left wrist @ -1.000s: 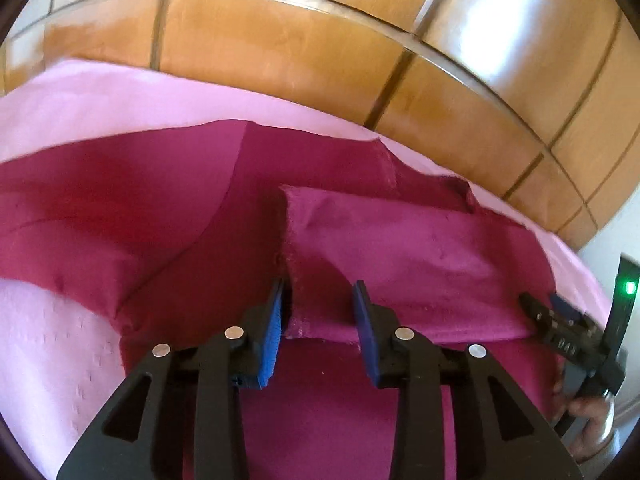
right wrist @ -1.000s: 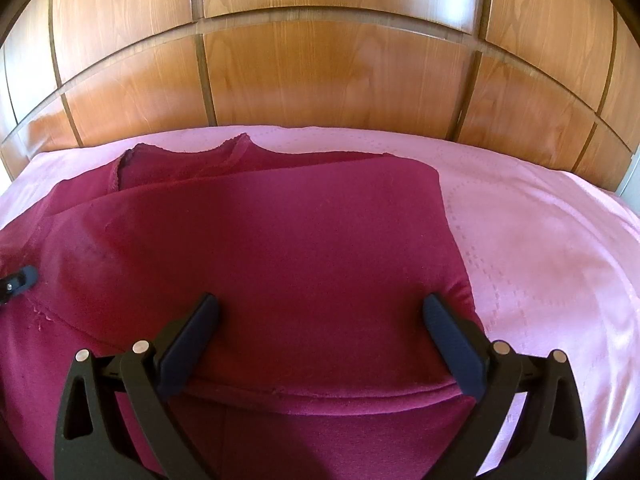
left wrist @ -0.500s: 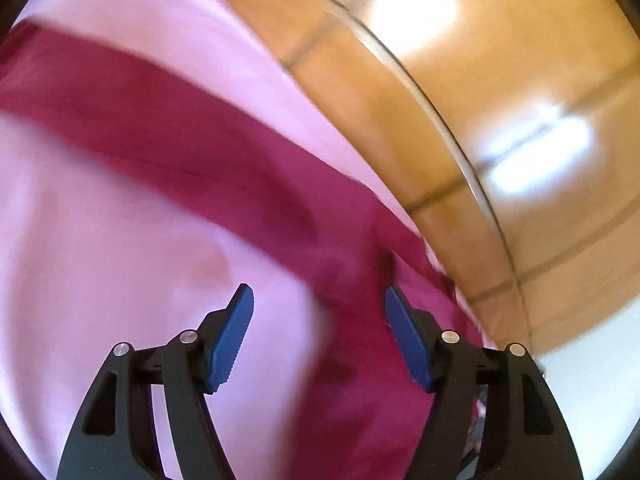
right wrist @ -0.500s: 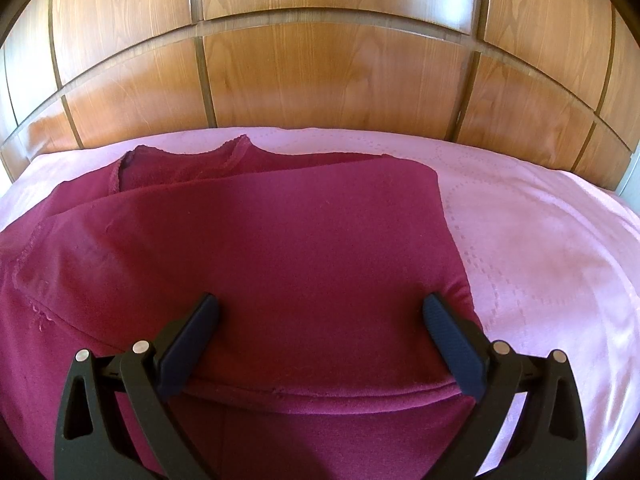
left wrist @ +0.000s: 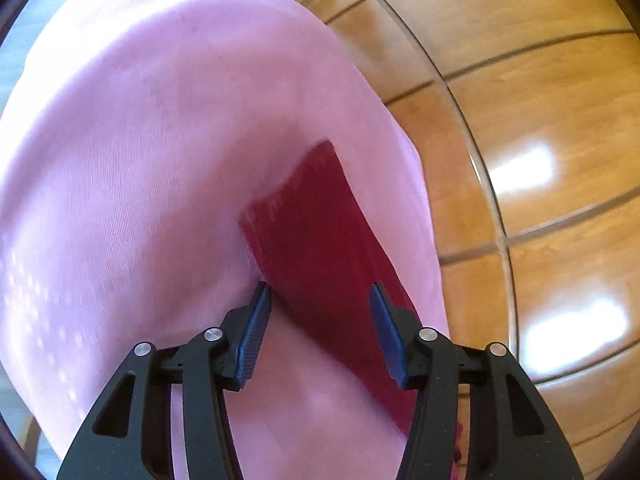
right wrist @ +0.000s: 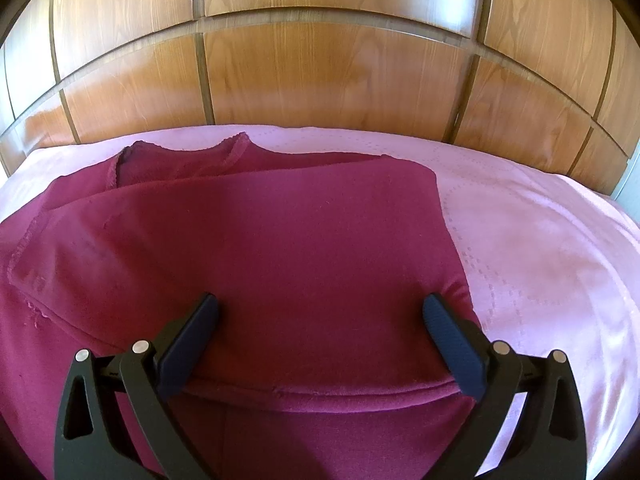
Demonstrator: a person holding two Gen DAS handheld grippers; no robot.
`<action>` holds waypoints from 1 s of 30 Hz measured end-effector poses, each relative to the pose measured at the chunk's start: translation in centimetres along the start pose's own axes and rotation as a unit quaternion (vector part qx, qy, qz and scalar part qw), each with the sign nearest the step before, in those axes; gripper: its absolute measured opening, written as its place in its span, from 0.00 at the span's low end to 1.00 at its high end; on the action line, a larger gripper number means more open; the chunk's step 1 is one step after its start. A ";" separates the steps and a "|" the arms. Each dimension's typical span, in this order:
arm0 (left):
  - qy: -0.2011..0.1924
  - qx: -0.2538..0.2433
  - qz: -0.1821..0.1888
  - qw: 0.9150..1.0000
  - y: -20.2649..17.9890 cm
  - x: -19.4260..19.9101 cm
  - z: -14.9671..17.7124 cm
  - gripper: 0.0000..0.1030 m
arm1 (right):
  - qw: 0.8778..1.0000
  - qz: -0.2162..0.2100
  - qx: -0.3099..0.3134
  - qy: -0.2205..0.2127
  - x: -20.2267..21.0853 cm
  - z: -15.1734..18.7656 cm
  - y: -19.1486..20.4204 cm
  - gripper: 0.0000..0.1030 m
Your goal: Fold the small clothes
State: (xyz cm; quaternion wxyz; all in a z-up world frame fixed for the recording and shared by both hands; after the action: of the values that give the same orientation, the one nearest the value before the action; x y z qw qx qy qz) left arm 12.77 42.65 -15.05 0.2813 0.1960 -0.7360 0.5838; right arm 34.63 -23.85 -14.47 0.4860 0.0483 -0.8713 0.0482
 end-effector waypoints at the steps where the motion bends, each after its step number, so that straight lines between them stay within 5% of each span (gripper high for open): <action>1: -0.002 0.000 -0.008 1.000 0.0 -0.3 -0.3 0.39 | 1.000 0.001 0.000 0.000 0.0 0.0 0.0 0.98; 7: 0.001 0.005 -0.021 1.000 0.3 -1.4 -1.5 0.08 | 1.000 0.002 0.002 0.000 0.0 0.0 0.0 0.98; 15: -0.003 -0.116 0.016 0.993 -6.9 -0.1 1.9 0.06 | 1.000 0.003 0.002 0.001 0.0 0.0 0.1 0.98; 21: 0.044 -0.246 0.058 0.966 -15.7 -2.4 10.0 0.06 | 1.000 0.003 0.002 0.000 0.0 0.0 0.1 0.98; 30: 0.151 -0.342 0.029 0.927 -20.3 -10.5 21.0 0.07 | 1.000 0.002 0.001 0.000 0.0 0.0 0.1 0.98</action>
State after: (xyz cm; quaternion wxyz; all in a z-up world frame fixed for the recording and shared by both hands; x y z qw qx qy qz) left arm 29.44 17.00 -9.92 0.4225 -0.0239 -0.8449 0.3272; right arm 34.63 -23.77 -14.50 0.4856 0.0475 -0.8715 0.0499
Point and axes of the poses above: each gripper's, at about its wrist camera, not at the fingertips, and x roughly against the way its jaws point, y to its left, z to its underside, the point moved 8 cm from there along -x, roughly the way its jaws point, and after that the axes turned 11 degrees about y, right-handed, at the moved point
